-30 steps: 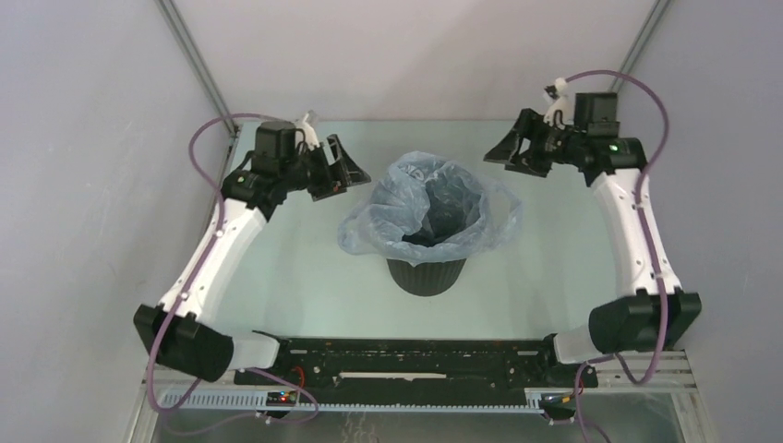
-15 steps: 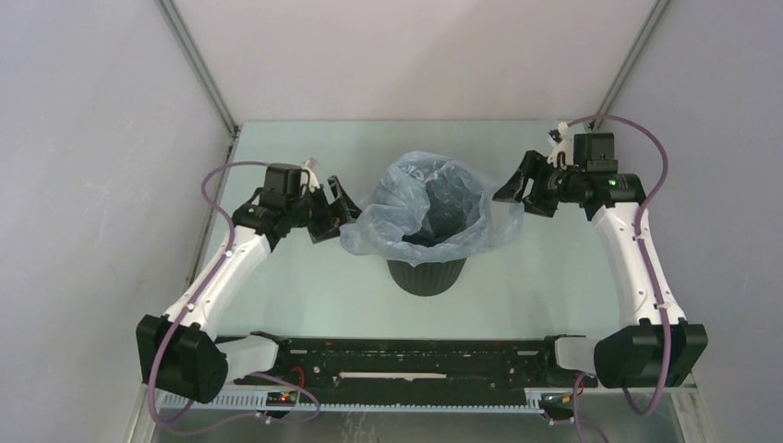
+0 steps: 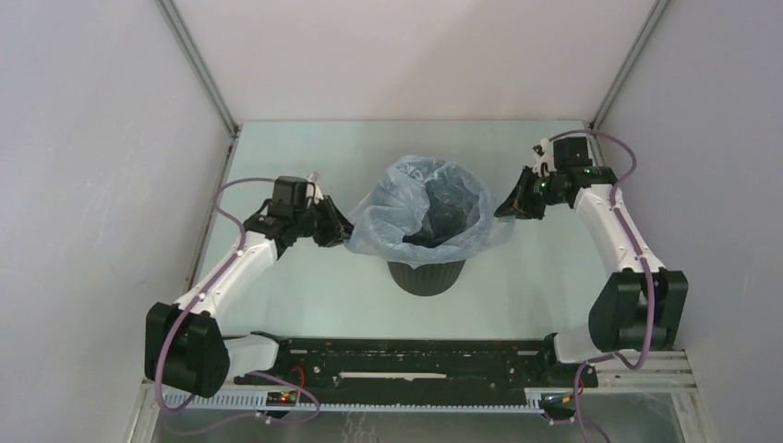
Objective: Put the trash bags into the trash bin
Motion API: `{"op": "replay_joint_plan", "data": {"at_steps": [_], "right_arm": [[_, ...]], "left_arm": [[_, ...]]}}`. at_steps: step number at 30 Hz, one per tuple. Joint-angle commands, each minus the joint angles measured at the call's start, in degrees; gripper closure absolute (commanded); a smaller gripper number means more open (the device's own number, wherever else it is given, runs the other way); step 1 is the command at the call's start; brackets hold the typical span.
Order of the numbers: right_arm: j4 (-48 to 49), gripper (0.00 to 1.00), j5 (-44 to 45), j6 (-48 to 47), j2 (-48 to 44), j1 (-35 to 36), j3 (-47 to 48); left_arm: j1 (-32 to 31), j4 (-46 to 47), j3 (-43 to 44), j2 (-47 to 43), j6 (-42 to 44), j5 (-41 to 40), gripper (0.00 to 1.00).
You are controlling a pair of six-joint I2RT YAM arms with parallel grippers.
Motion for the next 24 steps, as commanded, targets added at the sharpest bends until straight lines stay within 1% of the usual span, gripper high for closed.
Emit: {"op": "replay_joint_plan", "data": {"at_steps": [1,3,8,12,17,20,22,24], "right_arm": [[-1.5,0.97,1.6,0.3,0.6,0.0,-1.5],[-1.5,0.98,2.4,0.8,0.8,0.0,-2.3],[-0.3,0.97,1.4,1.2,2.3,0.0,-3.3],[0.8,0.96,1.3,1.3,3.7,0.0,-3.8],[4.4,0.95,3.9,1.8,5.3,0.8,-8.0],[4.8,0.93,5.6,0.9,6.9,1.2,-9.6],[4.3,0.88,4.2,0.6,6.1,1.2,-9.4],[2.6,0.73,3.7,0.1,3.7,1.2,-8.1]], "left_arm": [[0.3,2.7,-2.2,-1.3,-1.9,0.4,0.80],[0.3,2.7,-3.0,-1.4,-2.3,0.0,0.82],[-0.3,3.3,-4.2,-0.7,-3.2,0.2,0.83],[-2.6,5.5,-5.8,-1.1,-6.0,-0.5,0.85],[-5.0,8.7,-8.8,-1.5,-8.7,-2.7,0.85],[-5.2,11.3,-10.7,0.1,-8.7,-1.5,0.86],[-5.3,10.4,-10.0,0.0,-7.9,-1.7,0.86],[-5.3,9.3,-8.7,-1.4,-7.2,-2.7,0.83]]}}
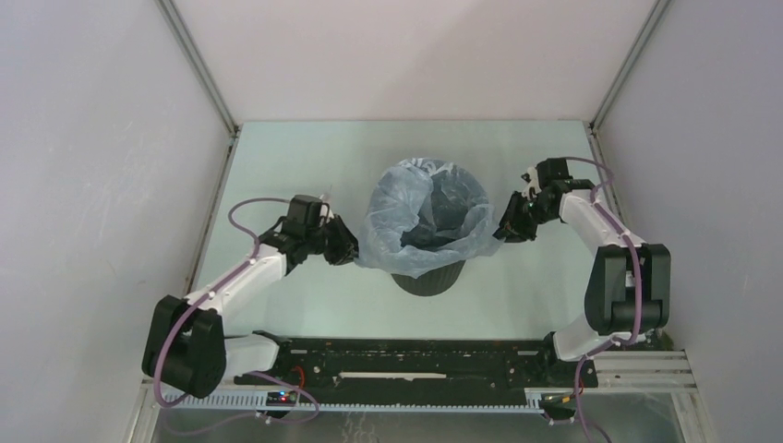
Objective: Put the trash bags into the trash bin
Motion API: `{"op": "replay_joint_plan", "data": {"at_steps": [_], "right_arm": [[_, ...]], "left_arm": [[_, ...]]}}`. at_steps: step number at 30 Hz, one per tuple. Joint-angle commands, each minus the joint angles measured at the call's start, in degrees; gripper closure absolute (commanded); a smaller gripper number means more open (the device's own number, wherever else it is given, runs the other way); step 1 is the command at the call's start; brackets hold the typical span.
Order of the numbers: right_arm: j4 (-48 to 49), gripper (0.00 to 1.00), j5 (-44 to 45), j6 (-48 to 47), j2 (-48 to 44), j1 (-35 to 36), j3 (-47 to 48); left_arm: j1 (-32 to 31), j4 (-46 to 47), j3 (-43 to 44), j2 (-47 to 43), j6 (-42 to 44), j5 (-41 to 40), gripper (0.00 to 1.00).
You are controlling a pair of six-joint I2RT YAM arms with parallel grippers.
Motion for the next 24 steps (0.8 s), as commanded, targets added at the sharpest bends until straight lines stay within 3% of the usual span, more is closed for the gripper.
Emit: {"op": "replay_joint_plan", "data": {"at_steps": [1,4,8,12,15,19,24], "right_arm": [[-1.8,0.64,1.2,-0.6,-5.5,0.3,2.6],[-7.4,0.42,5.6,-1.1,-10.3,-0.1,7.0],[-13.8,0.30,11.9,-1.5,-15.8,-2.7,13.8],[-18.0,0.29,16.9,-3.9,-17.9,-2.1,24.7],[-18.4,0.29,20.9,-5.1,-17.7,3.4,32.5],[-18.7,0.32,24.6,-4.6,-13.8,16.4,42.2],[-13.7,0.43,26.7,-0.8,-9.2,33.2,40.1]], "left_arm": [[-0.2,1.0,2.1,-2.3,0.5,-2.0,0.80],[-0.2,-0.4,3.4,-4.0,1.0,-2.0,0.71],[-0.2,-1.7,3.3,-6.2,1.5,-2.0,0.64],[-0.2,-1.2,1.6,-7.3,0.7,-1.1,0.62],[-0.2,-0.1,0.4,-7.3,0.4,-0.2,0.61],[-0.2,0.3,-0.1,-7.5,0.4,0.0,0.61],[-0.2,0.5,0.1,-7.3,0.3,0.3,0.61]]}}
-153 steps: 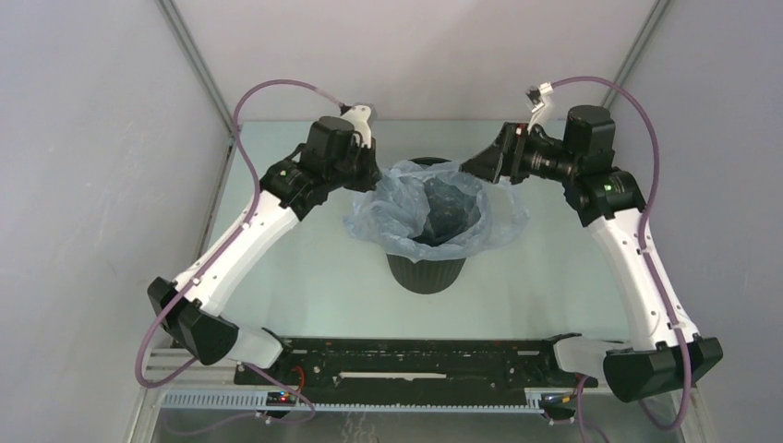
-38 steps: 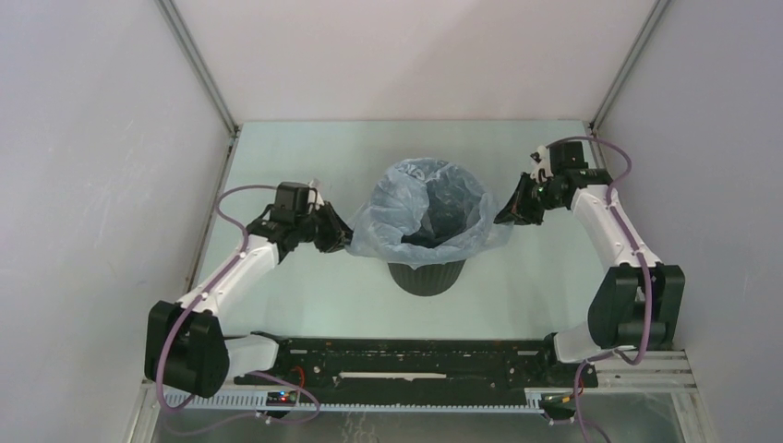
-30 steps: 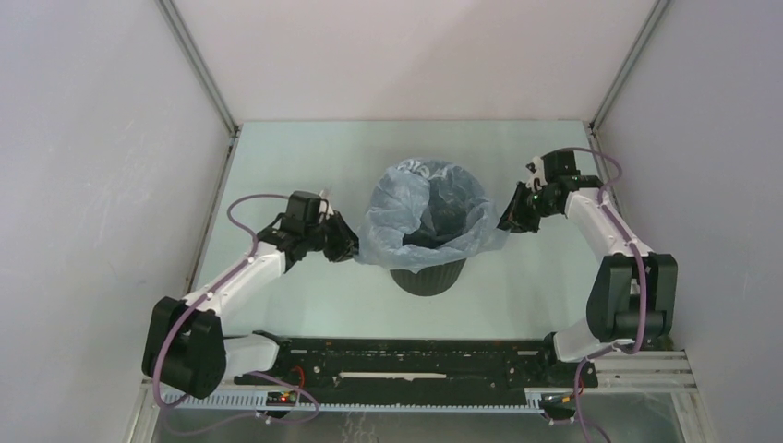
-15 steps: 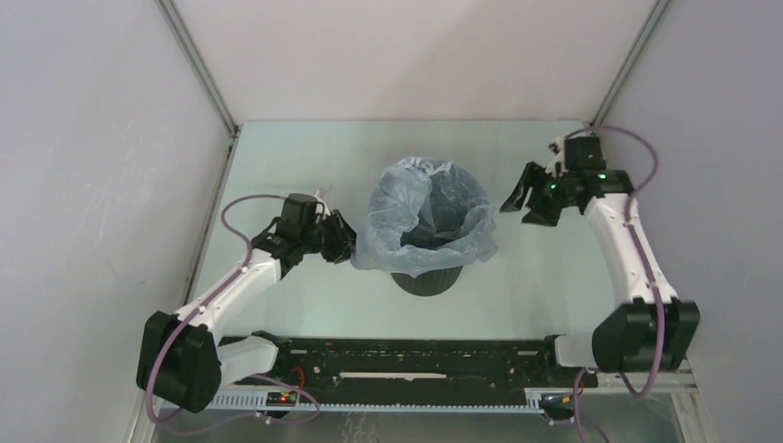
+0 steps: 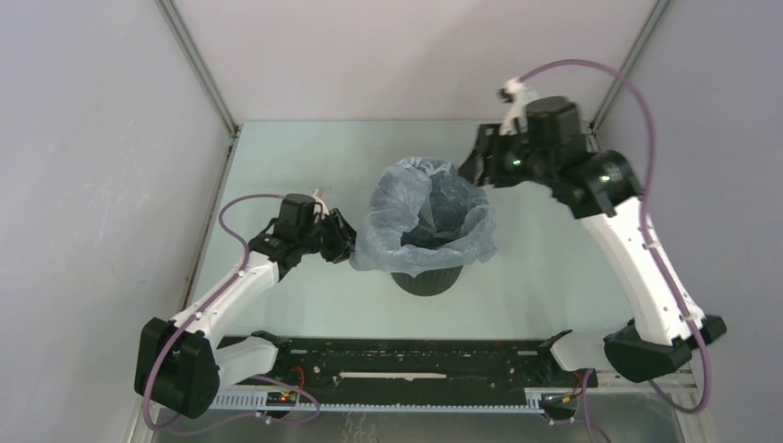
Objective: Put the trash bags into the trash bin
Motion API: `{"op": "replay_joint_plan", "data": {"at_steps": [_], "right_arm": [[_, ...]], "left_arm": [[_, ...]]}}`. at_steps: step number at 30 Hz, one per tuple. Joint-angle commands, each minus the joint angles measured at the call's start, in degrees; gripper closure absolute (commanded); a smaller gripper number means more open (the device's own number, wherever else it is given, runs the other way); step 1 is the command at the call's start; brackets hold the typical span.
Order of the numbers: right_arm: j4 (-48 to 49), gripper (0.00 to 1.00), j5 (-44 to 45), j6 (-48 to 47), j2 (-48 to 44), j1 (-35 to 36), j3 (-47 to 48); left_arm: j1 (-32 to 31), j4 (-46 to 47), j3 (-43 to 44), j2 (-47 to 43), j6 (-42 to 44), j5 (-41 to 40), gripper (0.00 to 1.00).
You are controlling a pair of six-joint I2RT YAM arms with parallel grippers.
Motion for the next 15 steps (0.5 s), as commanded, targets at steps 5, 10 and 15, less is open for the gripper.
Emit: {"op": "replay_joint_plan", "data": {"at_steps": [5,10,15], "right_arm": [[9.4,0.65,2.5,6.1,7.2,15.4,-13.3],[22.2,0.76,5.2,8.4,8.9,17.1,-24.9],[27.3,0.84,10.6,8.4,15.3,18.4,-26.1]], "left_arm": [[-0.1,1.9,-0.7,-1.5,-0.6,0.9,0.61],[-0.1,4.3,-2.3,-1.6,-2.4,1.5,0.61],[-0.3,5.6,-2.6,-1.0,-3.6,1.4,0.63]]}}
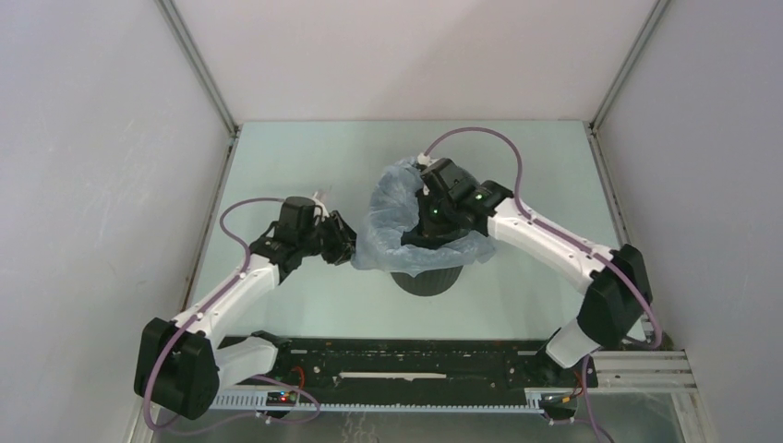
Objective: Put the trash bags into the trash bin
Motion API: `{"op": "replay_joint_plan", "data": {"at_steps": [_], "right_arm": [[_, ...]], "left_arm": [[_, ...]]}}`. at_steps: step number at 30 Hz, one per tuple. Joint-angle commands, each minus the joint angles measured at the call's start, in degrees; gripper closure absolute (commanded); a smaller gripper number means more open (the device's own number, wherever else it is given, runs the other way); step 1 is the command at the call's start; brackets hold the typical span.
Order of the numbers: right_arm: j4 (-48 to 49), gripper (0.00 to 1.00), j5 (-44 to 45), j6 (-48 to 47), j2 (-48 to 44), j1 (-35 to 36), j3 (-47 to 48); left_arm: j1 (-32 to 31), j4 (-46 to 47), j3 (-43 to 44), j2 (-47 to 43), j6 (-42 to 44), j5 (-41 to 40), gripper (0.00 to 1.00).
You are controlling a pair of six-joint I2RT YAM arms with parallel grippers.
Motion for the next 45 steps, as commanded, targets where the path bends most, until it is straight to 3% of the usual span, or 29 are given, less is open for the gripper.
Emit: {"op": "replay_joint_plan", "data": {"at_steps": [1,11,17,22,28,32,39,45], "right_arm": [[10.8,0.84,6.0,1.9,4.5,1.3,0.7],[12.9,0.81,2.3,7.3,17.1,1.1,-1.1],[11.8,0.76,3.1,5.9,8.1,1.4,-1.1],[7.7,0.63,2.6,4.6,0.5,-0.9,-0.2],[5.0,0.56,5.8,-2.0,-3.4,-1.2,-1.7],[7.0,0.62,5.2,-4.3,-1.2,0.5,-2.9],[11.8,0.85,6.8,-0.4,8.2,2.1,-3.1],[18.7,0.87,9.5,0.8,12.2,3.1,-7.4]], "left_arm": [[-0.4,3.6,-0.8,-0.6,-2.3,0.8,0.63],[-1.4,5.5,-1.3,-0.2,-3.2,0.0,0.69],[-1.4,6.0,-0.3,0.7,-2.9,0.2,0.81],[-1.6,6.2,-0.1,2.3,-2.7,0.4,0.93],[-1.8,7.1,-1.6,3.7,-2.7,0.1,0.99],[-1.9,7.2,-2.2,4.5,-2.2,-0.7,1.00],[-2.0,14.5,-3.9,10.0,-4.0,-0.3,1.00],[-2.6,14.8,-2.0,12.2,-3.5,-1.0,1.00]]}}
